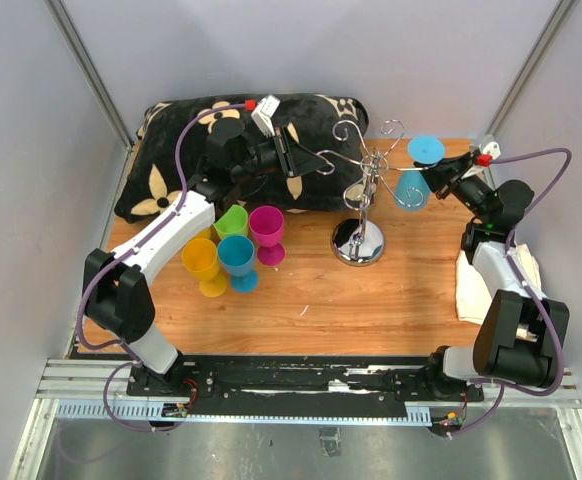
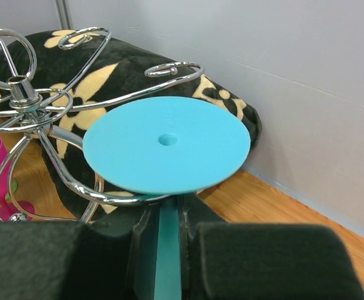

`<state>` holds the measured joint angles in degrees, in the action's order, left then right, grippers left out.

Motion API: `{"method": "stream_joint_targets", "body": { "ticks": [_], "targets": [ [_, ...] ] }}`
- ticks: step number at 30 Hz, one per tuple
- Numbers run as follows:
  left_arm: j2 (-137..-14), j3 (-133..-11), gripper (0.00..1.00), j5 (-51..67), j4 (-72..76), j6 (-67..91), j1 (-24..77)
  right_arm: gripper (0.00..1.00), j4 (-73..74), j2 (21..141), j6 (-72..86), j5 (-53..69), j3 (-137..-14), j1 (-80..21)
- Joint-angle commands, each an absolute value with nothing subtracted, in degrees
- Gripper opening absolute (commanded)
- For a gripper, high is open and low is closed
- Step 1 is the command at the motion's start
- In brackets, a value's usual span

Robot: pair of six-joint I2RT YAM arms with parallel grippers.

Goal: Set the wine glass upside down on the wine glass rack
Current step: Turn the wine glass upside down at the wine rack.

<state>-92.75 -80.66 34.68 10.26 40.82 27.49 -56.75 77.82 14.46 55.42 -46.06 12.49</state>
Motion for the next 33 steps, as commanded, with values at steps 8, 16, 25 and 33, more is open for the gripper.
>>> {"method": "stream_joint_targets", "body": {
  "ticks": [8,16,25,33],
  "targets": [
    [-93.83,-81.01,0.0,35.51,9.17,37.51,26.81,0.01,-62.43,77.94,18.79,67.69,-47.56,11.92],
    [-93.86,-81.06,0.0,35.42,8.88,37.27,26.81,0.15,-62.13,78.04,18.99,64.74,-45.9,12.0],
    [-93.69,-81.04,0.0,35.51,8.79,37.26,26.63,0.4,-50.91,74.5,10.62,59.3,-45.1,11.98],
    [-93.5,-80.95,0.01,35.94,9.21,37.7,26.46,0.59,-36.32,67.21,0.3,53.7,-44.26,12.02]
  ]
}}
